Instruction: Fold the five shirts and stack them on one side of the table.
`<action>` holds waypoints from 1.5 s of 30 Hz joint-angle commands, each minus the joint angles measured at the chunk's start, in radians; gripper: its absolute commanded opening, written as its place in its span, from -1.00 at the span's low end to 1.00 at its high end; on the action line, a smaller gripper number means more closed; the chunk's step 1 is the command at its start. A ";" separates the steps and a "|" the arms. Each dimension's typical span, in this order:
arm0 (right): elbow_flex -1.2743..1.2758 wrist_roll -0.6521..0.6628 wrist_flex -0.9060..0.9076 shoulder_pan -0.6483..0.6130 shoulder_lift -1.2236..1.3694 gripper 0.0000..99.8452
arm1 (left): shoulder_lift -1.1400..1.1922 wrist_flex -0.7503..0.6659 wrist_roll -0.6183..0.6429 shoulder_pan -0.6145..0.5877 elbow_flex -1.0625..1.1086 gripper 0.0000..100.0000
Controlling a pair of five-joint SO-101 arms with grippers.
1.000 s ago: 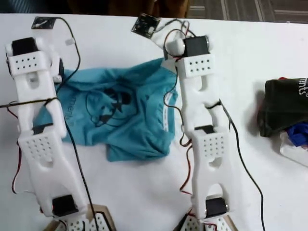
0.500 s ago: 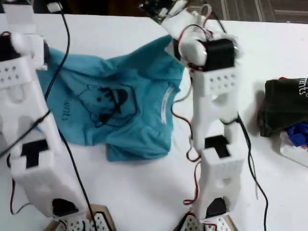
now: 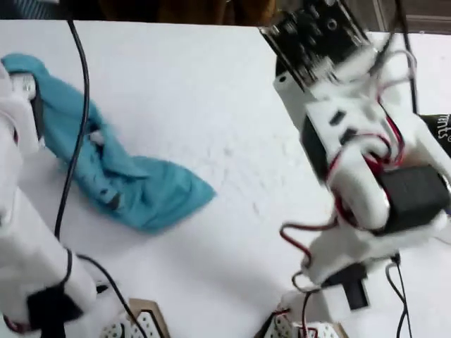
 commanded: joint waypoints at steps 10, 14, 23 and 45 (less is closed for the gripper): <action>0.695 -0.009 -0.232 -0.007 0.147 -0.96 | -0.081 -0.236 -0.009 -0.348 0.737 -0.94; 0.824 0.018 -0.377 -0.062 0.320 -0.96 | -0.081 -0.304 -0.109 -0.470 0.857 -0.94; 0.781 0.196 -0.354 -0.259 0.638 -0.96 | -0.080 -0.404 -0.288 -0.717 0.990 -0.94; 0.451 0.190 -0.048 -0.407 0.762 -0.96 | -0.078 -0.574 -0.347 -0.802 1.345 -0.94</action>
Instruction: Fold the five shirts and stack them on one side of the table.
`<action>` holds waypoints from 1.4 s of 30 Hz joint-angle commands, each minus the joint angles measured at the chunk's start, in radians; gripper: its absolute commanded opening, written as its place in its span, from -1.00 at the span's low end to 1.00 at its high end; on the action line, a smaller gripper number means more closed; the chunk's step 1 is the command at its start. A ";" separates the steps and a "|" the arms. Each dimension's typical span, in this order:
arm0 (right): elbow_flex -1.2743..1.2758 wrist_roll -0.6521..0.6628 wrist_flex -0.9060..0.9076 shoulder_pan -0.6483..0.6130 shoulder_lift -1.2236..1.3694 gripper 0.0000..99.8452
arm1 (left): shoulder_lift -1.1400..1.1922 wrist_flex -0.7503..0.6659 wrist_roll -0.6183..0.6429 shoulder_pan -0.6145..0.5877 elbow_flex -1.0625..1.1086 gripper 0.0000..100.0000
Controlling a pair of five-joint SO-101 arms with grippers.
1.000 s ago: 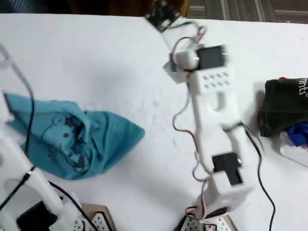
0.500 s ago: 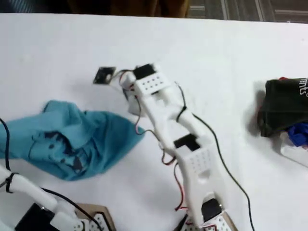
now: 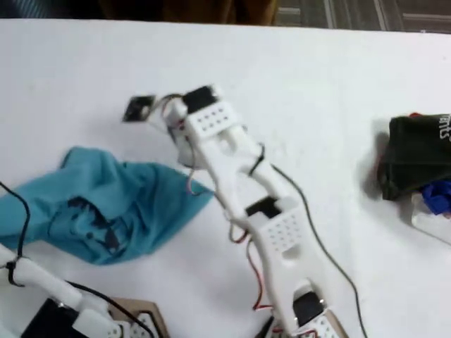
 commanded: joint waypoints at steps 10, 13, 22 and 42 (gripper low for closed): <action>0.146 -0.038 -0.111 -0.062 0.082 -0.96 | -0.018 -0.011 -0.005 0.066 0.002 -0.94; 0.138 -0.040 -0.102 -0.008 0.134 -0.96 | -0.017 -0.011 0.006 0.132 0.002 -0.94; 0.072 -0.138 -0.070 0.226 0.226 -0.96 | 0.218 -0.014 0.199 0.282 -0.102 -0.94; -0.005 -0.163 0.077 0.613 -0.016 -0.96 | 0.747 0.229 0.465 0.697 -0.736 -0.94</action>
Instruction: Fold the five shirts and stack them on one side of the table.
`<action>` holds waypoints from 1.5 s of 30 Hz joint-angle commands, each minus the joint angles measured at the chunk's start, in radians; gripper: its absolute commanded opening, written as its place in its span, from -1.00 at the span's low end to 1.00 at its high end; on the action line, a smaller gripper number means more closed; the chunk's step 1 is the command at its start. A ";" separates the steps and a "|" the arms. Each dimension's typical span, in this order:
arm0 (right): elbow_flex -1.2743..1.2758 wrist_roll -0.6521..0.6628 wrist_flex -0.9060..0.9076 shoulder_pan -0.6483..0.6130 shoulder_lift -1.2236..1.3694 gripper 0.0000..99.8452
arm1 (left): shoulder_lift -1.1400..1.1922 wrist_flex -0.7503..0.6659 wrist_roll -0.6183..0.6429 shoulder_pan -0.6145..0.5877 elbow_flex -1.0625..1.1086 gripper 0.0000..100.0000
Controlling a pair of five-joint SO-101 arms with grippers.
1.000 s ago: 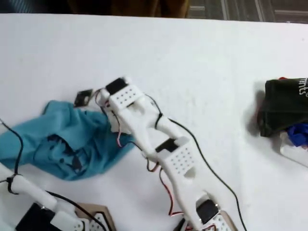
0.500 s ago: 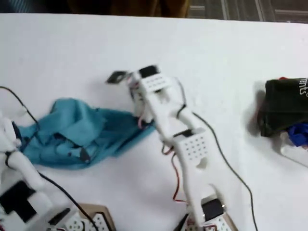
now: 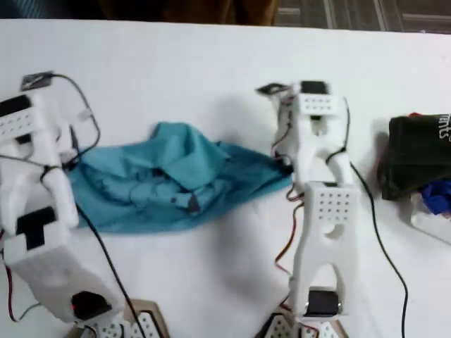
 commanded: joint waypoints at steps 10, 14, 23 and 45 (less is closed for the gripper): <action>-0.008 0.333 0.018 -0.237 -0.246 -0.96 | 0.137 -0.003 0.014 0.017 -0.070 -0.95; 0.015 0.361 0.018 -0.341 -0.185 -0.82 | 0.173 -0.003 0.014 0.015 -0.070 -0.95; 0.014 0.499 0.018 -0.444 -0.137 -0.67 | 0.183 -0.005 0.014 0.018 -0.064 -0.95; -0.311 0.563 0.016 -0.481 0.191 -0.67 | 0.183 -0.017 0.014 0.020 -0.062 -0.95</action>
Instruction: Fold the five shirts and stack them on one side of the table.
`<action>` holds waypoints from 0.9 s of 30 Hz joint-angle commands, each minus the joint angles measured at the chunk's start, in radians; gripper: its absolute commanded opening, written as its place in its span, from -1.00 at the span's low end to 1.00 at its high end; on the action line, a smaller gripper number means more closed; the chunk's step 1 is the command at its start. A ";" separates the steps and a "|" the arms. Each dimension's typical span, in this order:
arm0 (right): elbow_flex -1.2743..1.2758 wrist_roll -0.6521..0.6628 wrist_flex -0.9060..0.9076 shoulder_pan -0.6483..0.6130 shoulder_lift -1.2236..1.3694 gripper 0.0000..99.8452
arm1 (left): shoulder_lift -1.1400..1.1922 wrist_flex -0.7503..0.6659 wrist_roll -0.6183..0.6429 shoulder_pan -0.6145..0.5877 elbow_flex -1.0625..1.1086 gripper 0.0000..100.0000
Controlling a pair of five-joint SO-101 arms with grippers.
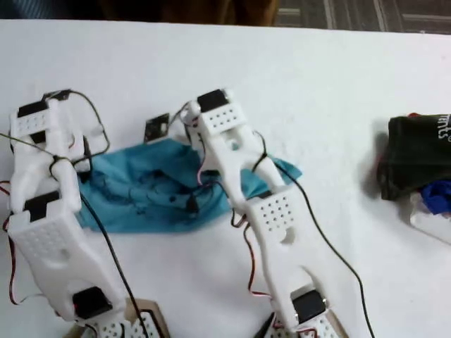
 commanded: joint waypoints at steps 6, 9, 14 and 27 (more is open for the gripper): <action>-0.141 0.008 0.016 -0.001 0.035 -0.94 | -0.006 -0.006 0.009 0.014 -0.028 -0.95; -0.163 0.008 0.018 0.013 0.033 -0.97 | -0.006 -0.006 0.009 0.014 -0.030 -0.95; -0.190 -0.023 0.021 0.038 -0.024 -0.97 | -0.015 0.002 0.011 0.014 -0.038 -0.95; -0.184 -0.121 0.021 0.061 -0.398 -0.97 | -0.017 0.178 0.064 0.014 -0.251 -0.95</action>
